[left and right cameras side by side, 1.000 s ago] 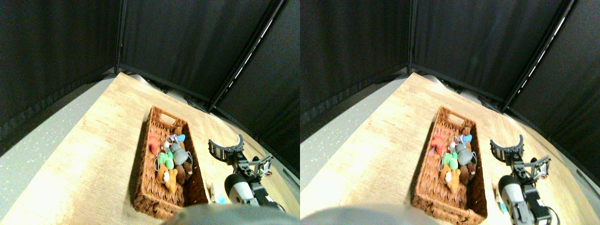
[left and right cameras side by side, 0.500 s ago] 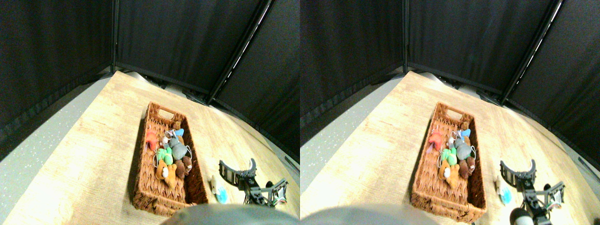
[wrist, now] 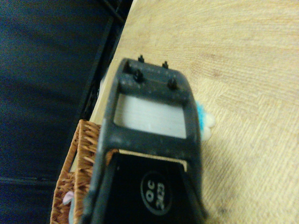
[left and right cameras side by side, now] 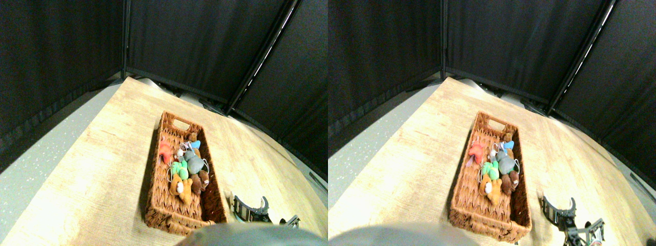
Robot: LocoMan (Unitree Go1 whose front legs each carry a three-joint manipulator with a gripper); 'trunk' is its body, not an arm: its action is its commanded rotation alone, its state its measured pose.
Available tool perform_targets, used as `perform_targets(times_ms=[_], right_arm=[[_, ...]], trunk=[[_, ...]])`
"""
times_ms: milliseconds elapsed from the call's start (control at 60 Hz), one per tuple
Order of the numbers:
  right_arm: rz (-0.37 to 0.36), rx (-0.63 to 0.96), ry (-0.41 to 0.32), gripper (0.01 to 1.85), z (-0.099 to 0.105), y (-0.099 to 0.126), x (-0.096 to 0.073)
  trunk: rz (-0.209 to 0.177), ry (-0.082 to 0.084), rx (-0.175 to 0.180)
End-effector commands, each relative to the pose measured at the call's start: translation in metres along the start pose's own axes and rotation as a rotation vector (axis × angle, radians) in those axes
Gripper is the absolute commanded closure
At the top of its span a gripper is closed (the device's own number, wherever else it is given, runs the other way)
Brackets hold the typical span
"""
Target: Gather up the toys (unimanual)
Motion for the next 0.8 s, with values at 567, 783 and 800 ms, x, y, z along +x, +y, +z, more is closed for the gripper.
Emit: perform_targets(times_ms=[567,783,800], right_arm=[[-0.027,0.003,-0.018,1.13,0.006,-0.015,0.024],[-0.053,0.004,-0.014,1.18,0.0,-0.023,0.034],[-0.059,0.004,-0.013,1.18,-0.001,-0.024,0.035]], trunk=[[0.016,0.007,-0.028],[0.017,0.013,-0.029],[0.017,0.013,-0.029]])
